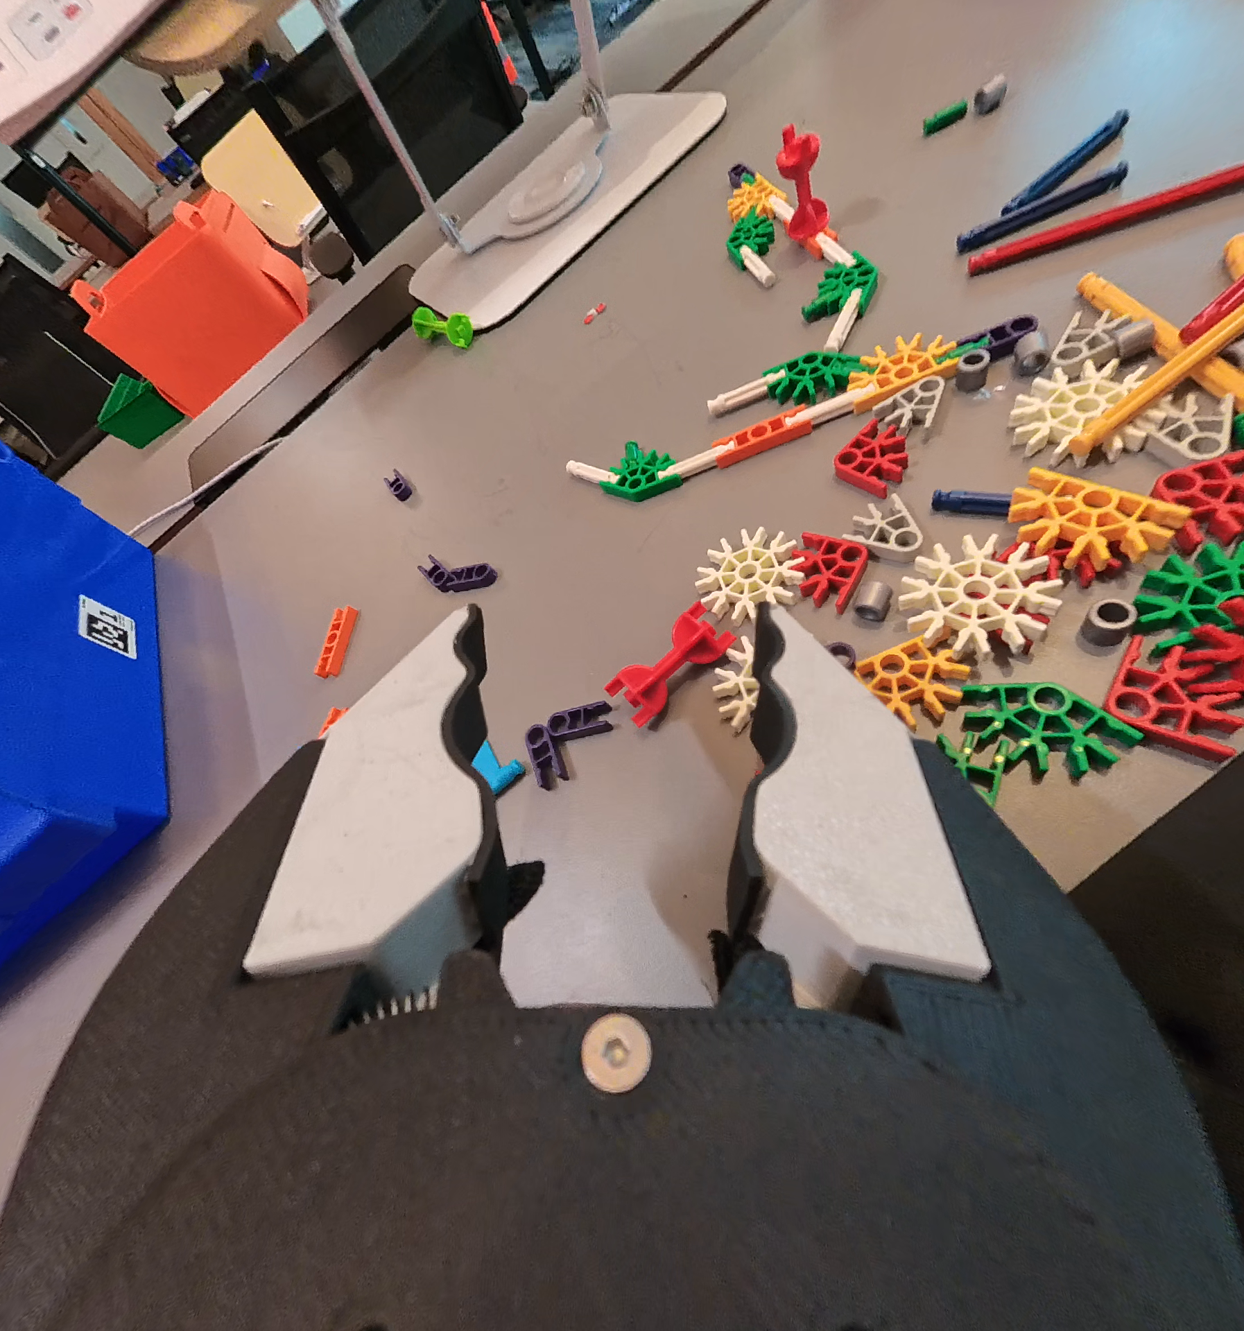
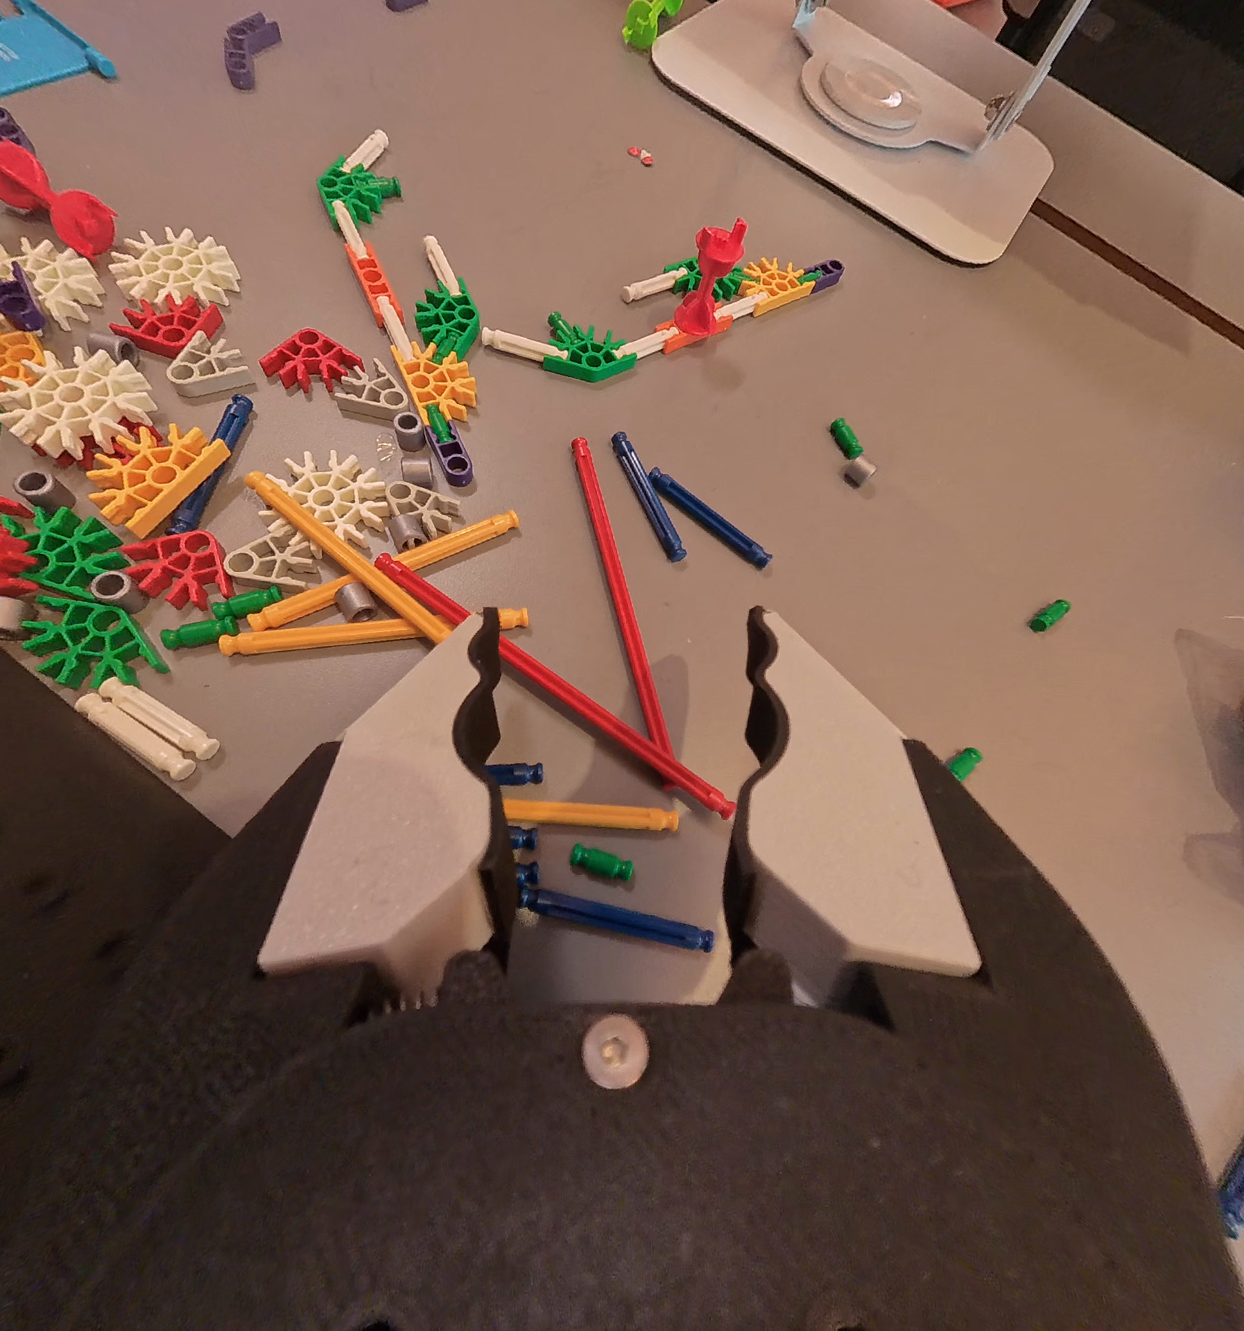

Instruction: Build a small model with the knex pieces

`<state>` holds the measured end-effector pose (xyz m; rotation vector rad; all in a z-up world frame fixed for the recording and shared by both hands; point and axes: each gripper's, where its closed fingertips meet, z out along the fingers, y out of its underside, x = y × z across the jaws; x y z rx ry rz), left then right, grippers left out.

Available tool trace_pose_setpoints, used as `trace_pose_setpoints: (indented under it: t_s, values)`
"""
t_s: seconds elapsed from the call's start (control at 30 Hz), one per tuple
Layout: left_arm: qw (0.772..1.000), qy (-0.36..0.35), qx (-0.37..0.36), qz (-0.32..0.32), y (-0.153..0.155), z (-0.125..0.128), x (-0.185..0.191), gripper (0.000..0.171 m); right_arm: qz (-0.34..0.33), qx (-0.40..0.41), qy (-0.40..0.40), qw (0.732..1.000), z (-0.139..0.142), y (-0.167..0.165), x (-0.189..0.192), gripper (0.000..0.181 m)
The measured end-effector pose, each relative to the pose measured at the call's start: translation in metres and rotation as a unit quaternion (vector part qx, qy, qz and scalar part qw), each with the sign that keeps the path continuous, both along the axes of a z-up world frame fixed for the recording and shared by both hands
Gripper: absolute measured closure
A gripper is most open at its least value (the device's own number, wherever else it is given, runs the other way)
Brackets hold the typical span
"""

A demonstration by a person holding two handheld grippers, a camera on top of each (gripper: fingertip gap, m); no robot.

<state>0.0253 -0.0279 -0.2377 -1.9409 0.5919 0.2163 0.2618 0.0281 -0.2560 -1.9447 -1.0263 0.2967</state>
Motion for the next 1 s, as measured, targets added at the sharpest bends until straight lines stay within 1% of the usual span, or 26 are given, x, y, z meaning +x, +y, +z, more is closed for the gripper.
trace_pose_setpoints:
  t_s: [0.13, 0.27, 0.37, 0.47, 0.53, 0.63, 0.73, 0.77, 0.8, 0.83, 0.9, 1.0]
  values:
    - [1.000, -0.011, -0.003, 0.011, -0.002, 0.008, -0.012, 0.100, -0.002, 0.000, -0.002, 1.000, -0.001, 0.001, 0.000, 0.114]
    - [0.999, -0.008, -0.017, 0.043, -0.008, 0.012, -0.044, 0.103, -0.001, -0.002, -0.007, 1.000, -0.002, 0.001, 0.000, 0.114]
    - [0.997, -0.016, -0.034, 0.065, -0.013, 0.012, -0.068, 0.108, 0.000, -0.004, -0.007, 1.000, -0.003, 0.001, 0.000, 0.114]
    - [0.996, -0.019, -0.041, 0.079, -0.014, 0.011, -0.083, 0.108, 0.000, -0.006, -0.003, 1.000, -0.002, 0.001, 0.000, 0.114]
    - [0.996, -0.022, -0.054, 0.073, -0.015, 0.005, -0.081, 0.107, -0.002, -0.008, 0.007, 1.000, 0.000, 0.001, 0.000, 0.114]
    - [0.997, -0.024, -0.054, 0.055, -0.017, 0.000, -0.063, 0.107, -0.001, -0.013, 0.034, 0.999, 0.006, 0.001, 0.001, 0.118]
    - [0.998, 0.004, -0.037, 0.054, -0.016, -0.009, -0.054, 0.106, 0.003, -0.017, 0.057, 0.998, 0.011, 0.000, 0.002, 0.120]
    - [0.998, 0.008, -0.039, 0.055, -0.017, -0.015, -0.052, 0.105, 0.005, -0.016, 0.063, 0.998, 0.013, -0.001, 0.002, 0.121]
    - [0.997, 0.010, -0.043, 0.056, -0.018, -0.022, -0.051, 0.103, 0.008, -0.012, 0.069, 0.998, 0.016, -0.002, 0.002, 0.122]
    - [0.997, 0.021, -0.035, 0.062, -0.017, -0.023, -0.054, 0.102, 0.012, -0.008, 0.074, 0.997, 0.018, -0.004, 0.001, 0.124]
    - [0.997, 0.011, -0.015, 0.070, -0.016, -0.019, -0.059, 0.105, 0.021, 0.002, 0.080, 0.997, 0.024, -0.010, 0.001, 0.126]
    - [0.996, 0.020, -0.021, 0.084, -0.016, -0.023, -0.065, 0.103, 0.021, 0.010, 0.048, 0.999, 0.022, -0.022, 0.007, 0.126]
